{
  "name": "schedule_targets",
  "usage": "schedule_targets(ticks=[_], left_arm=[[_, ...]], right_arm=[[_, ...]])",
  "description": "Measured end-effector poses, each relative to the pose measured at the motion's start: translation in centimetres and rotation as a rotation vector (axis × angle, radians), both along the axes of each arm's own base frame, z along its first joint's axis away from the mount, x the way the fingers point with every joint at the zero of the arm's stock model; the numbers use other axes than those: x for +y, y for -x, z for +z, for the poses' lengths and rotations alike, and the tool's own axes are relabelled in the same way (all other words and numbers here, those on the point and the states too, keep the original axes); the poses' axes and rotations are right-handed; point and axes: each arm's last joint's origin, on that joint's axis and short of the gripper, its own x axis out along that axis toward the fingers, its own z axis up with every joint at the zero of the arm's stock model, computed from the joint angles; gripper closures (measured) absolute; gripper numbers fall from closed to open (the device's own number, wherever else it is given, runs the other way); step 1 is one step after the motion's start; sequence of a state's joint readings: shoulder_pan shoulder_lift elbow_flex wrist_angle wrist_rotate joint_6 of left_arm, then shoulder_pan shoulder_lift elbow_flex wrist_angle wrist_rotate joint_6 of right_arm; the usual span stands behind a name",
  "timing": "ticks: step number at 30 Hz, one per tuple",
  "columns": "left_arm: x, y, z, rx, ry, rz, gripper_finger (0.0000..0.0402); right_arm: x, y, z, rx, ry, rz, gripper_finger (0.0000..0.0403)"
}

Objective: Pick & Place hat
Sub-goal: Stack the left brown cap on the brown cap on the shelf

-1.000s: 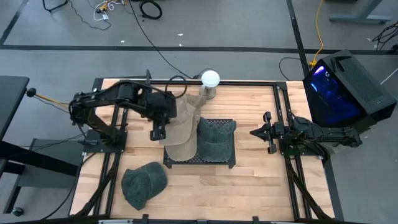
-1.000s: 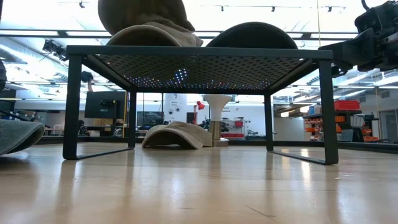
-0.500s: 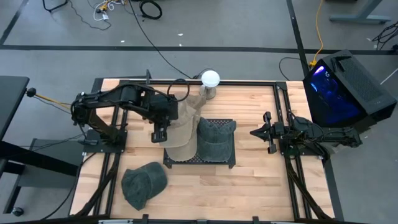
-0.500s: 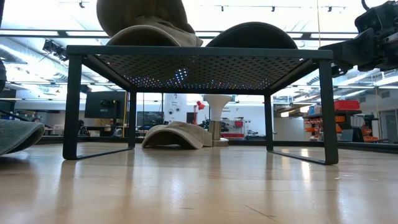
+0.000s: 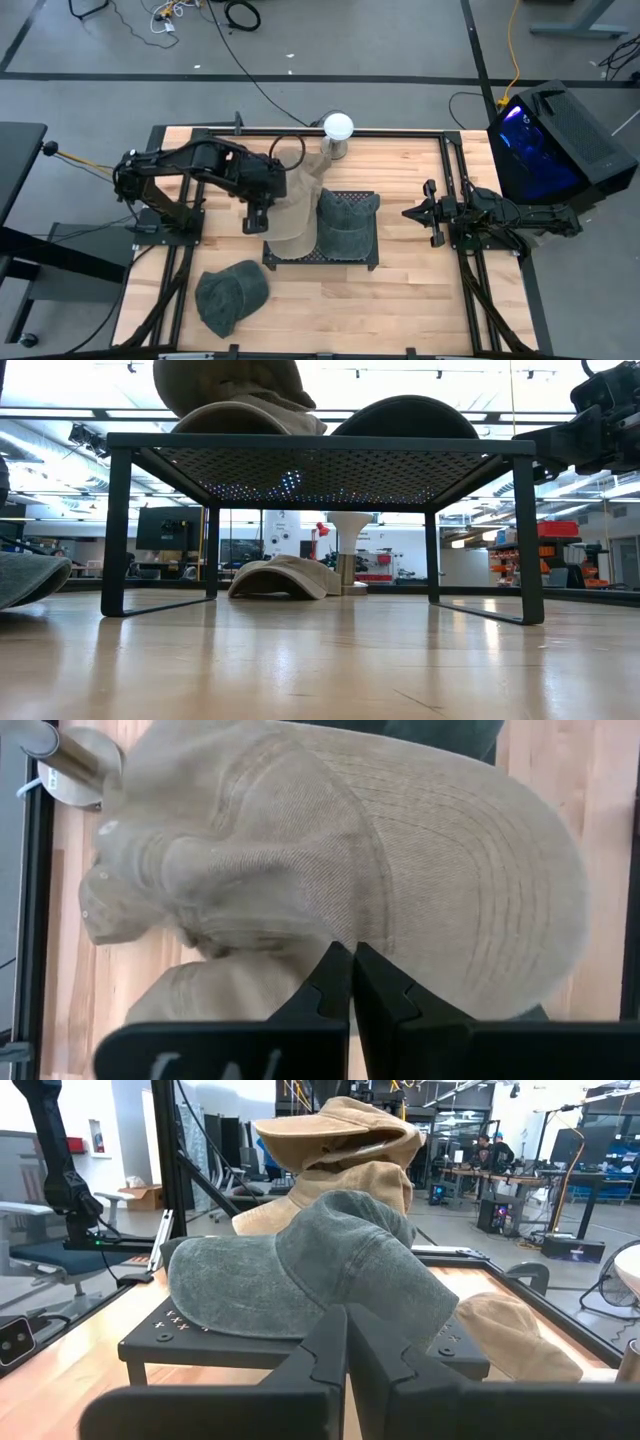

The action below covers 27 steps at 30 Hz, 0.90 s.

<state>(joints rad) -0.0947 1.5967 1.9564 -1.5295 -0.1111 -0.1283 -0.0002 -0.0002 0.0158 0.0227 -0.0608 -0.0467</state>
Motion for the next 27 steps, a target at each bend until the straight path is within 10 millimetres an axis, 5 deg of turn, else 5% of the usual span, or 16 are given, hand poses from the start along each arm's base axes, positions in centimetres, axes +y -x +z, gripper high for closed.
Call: schedule_targets(ticks=[27], left_arm=[[-1.3, -3.2, -2.4, 0.051, 0.002, 0.005, 0.0395]], right_arm=[[0.0, 0.0, 0.0, 0.000, 0.000, 0.000, 0.0388]])
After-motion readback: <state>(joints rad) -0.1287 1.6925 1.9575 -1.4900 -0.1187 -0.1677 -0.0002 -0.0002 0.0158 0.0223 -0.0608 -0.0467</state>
